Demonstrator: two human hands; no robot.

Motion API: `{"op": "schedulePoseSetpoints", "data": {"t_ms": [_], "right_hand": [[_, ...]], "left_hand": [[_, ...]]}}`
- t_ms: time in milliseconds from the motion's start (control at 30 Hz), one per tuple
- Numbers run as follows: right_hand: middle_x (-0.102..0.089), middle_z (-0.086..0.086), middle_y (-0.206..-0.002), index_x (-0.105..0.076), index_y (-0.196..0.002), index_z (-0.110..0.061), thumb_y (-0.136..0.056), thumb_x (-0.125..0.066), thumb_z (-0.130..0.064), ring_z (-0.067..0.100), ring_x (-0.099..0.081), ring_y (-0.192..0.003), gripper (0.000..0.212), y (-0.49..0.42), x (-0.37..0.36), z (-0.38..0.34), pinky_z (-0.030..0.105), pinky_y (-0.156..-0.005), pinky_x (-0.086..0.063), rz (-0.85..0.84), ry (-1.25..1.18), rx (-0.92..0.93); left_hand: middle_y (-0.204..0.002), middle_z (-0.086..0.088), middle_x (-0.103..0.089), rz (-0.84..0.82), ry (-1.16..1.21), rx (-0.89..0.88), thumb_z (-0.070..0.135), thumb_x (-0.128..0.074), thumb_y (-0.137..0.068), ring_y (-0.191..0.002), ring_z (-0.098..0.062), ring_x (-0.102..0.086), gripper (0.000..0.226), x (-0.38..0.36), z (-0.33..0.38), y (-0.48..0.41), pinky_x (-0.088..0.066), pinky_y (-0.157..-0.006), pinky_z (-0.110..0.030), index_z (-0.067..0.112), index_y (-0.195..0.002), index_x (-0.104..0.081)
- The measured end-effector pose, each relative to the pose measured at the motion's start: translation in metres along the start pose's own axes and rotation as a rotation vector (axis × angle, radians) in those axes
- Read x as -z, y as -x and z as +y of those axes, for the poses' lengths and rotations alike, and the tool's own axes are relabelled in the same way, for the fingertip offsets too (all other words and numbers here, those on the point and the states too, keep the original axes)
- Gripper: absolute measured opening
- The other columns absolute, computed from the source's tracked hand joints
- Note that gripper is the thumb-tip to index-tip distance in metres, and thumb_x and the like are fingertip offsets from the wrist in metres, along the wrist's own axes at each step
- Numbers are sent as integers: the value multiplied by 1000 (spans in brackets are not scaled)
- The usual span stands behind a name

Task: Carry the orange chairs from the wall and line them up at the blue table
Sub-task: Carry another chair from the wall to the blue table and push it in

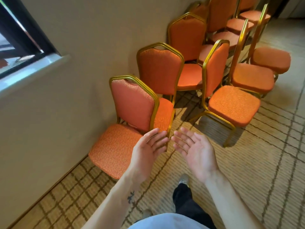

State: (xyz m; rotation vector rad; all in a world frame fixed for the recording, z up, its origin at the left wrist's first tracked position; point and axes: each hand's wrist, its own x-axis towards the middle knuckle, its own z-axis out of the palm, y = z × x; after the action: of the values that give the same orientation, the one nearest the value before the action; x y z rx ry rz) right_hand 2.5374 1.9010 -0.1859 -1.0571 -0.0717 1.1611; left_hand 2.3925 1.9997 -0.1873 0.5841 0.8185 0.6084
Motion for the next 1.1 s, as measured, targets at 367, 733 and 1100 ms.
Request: {"op": "schedulePoseSetpoints", "data": {"t_ms": [367,733,1100], "right_hand": [[-69,17,-127,-58,-134,-5,-107,-32,-31,31,-65,-121,46,-160,-1,-109,46,-103,-47,-150,51,-122],[-68,18,-128,-58,-134,-4,-107,-34,-31,32,-64,-122,45,-274,-57,-125,48,-107,-45,-193,68,-212],[-69,19,-125,-59,-132,-2,-105,-39,-30,32,-65,-120,44,-389,-148,-115,48,-109,-45,-201,185,-282]], "left_hand": [[-131,-16,-69,202,29,-115,25,-39,-106,-124,-34,-64,42,-86,31,-116,-46,-109,-49,5,-138,-57],[-128,-14,-71,301,48,-178,26,-41,-105,-121,-32,-67,40,-79,93,-212,-47,-109,-49,7,-134,-61],[-126,-10,-72,303,158,-125,26,-41,-107,-118,-28,-69,38,-34,164,-333,-50,-104,-45,8,-134,-61]]}}
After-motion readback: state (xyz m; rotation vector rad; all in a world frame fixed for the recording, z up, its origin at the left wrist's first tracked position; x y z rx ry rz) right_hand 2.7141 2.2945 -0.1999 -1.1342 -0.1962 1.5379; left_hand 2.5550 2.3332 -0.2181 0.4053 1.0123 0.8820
